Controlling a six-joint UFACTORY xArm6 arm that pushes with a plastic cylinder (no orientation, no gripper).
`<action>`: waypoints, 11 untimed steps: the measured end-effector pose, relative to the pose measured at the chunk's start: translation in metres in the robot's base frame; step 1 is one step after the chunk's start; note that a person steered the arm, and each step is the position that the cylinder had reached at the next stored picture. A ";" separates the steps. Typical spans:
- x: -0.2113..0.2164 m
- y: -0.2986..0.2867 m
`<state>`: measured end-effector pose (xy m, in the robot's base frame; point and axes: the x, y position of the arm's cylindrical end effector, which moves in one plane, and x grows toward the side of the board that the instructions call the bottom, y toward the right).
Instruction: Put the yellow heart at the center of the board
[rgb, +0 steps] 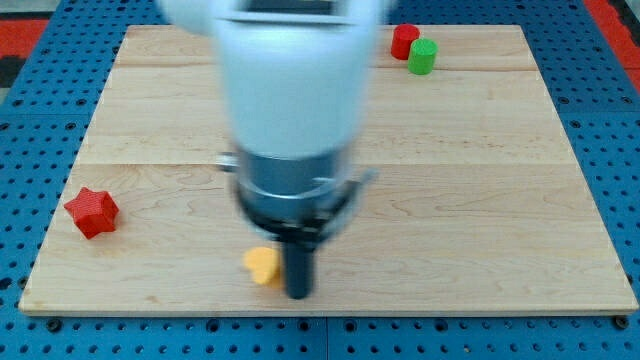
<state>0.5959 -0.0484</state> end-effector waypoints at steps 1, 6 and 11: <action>0.008 -0.049; 0.021 -0.059; -0.081 -0.053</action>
<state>0.5151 -0.1011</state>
